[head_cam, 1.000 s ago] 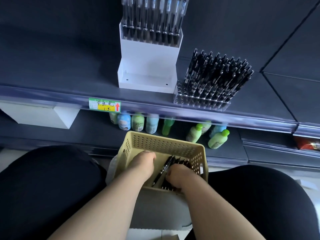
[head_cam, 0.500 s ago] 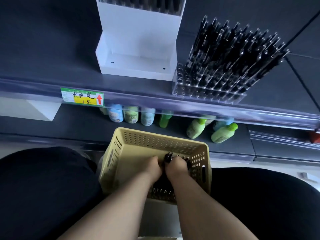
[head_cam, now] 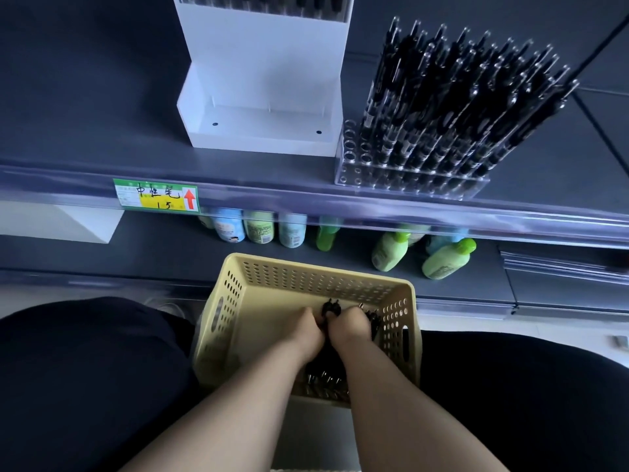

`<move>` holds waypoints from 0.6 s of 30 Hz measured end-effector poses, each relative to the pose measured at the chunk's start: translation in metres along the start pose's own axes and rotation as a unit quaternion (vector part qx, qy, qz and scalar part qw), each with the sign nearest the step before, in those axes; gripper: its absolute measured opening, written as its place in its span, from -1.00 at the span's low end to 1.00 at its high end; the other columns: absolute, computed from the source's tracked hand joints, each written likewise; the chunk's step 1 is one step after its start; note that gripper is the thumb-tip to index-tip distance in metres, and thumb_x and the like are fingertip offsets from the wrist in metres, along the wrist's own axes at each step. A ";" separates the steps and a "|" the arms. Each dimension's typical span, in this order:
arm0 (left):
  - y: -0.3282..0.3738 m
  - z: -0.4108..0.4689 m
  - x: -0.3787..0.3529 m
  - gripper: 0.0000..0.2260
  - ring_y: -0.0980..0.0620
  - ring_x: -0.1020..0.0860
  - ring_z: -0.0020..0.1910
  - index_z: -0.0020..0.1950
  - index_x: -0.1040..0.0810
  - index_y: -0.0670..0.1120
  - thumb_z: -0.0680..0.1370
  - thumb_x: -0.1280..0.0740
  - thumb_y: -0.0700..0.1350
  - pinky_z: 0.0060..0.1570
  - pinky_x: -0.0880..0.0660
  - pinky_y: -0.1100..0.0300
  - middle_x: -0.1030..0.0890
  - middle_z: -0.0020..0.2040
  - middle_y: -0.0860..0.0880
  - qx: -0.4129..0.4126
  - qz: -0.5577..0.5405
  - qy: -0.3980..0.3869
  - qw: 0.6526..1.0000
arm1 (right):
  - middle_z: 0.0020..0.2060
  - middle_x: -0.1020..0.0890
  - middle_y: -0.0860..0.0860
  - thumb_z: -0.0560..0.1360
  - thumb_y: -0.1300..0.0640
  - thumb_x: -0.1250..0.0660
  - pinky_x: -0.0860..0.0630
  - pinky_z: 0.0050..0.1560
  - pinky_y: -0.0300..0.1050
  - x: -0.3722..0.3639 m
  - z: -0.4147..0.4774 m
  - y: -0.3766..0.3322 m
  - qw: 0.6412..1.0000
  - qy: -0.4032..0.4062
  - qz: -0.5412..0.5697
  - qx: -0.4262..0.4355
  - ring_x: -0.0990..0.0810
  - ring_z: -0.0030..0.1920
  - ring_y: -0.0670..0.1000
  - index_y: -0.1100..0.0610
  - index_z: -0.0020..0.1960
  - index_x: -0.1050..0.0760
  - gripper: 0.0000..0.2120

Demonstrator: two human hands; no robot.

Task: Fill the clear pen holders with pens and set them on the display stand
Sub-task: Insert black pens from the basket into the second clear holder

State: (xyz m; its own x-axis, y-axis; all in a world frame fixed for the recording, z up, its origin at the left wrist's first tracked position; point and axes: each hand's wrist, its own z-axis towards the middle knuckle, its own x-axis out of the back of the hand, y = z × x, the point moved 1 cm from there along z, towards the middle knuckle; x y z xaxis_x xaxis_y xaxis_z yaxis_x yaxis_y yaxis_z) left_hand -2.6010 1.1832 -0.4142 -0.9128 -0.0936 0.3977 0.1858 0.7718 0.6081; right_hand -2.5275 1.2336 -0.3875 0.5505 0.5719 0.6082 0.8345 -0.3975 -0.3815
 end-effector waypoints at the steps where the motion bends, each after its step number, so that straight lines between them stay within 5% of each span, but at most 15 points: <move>1: -0.001 0.002 0.002 -0.79 -0.17 -0.54 0.09 0.07 -0.45 -0.18 0.50 -0.34 -0.12 0.12 -0.45 0.05 -0.58 0.06 -0.19 0.000 -0.015 0.008 1.000 | 0.07 -0.61 0.20 0.53 0.02 -0.28 -0.44 -0.01 -0.16 0.001 0.000 -0.001 1.000 -0.008 -0.004 0.001 -0.57 0.10 0.15 0.30 0.12 -0.53 -0.65; 4: -0.011 0.010 0.001 -0.83 -0.18 -0.54 0.11 0.01 -0.45 -0.13 0.49 -0.37 -0.15 0.12 -0.46 0.06 -0.60 0.07 -0.23 0.014 -0.064 -0.006 0.998 | 0.03 -0.62 0.17 0.53 0.01 -0.28 -0.45 0.00 -0.15 -0.002 0.000 -0.003 0.999 -0.035 0.007 0.015 -0.58 0.09 0.14 0.28 0.08 -0.55 -0.67; 7: -0.021 0.019 -0.002 -0.75 -0.16 -0.58 0.05 -0.05 -0.57 -0.13 0.42 -0.35 0.03 0.09 -0.49 0.03 -0.64 0.00 -0.19 0.016 -0.089 -0.011 0.996 | -0.02 -0.63 0.15 0.55 0.06 -0.25 -0.39 -0.09 -0.21 -0.004 -0.008 -0.009 0.995 -0.062 0.010 0.073 -0.56 -0.02 0.06 0.21 0.02 -0.58 -0.76; 11: -0.007 -0.001 0.011 -0.92 -0.06 -0.53 -0.05 -0.15 -0.53 -0.09 0.54 -0.30 -0.18 -0.04 -0.42 0.12 -0.60 -0.08 -0.16 0.008 -0.142 0.015 0.990 | 0.09 -0.63 0.14 0.55 0.13 -0.21 -0.43 0.04 -0.21 0.000 -0.021 -0.014 0.992 -0.040 0.014 0.117 -0.56 0.13 0.10 0.21 0.10 -0.58 -0.75; 18: -0.009 -0.017 0.018 -0.90 -0.01 -0.43 -0.09 0.04 -0.36 -0.13 0.57 -0.22 -0.28 -0.12 -0.36 0.18 -0.49 -0.13 -0.12 0.014 -0.130 0.033 0.991 | 0.27 -0.44 0.22 0.48 0.16 -0.32 -0.38 0.23 -0.13 -0.003 -0.035 -0.008 0.999 -0.011 0.003 0.031 -0.45 0.27 0.17 0.26 0.31 -0.32 -0.55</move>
State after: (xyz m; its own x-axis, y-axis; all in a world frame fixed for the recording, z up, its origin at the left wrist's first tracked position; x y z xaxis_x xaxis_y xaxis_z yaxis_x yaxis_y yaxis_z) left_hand -2.6129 1.1643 -0.4008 -0.9023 -0.3322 0.2746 -0.0641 0.7335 0.6767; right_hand -2.5367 1.2095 -0.3624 0.5547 0.5862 0.5905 0.8311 -0.3559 -0.4274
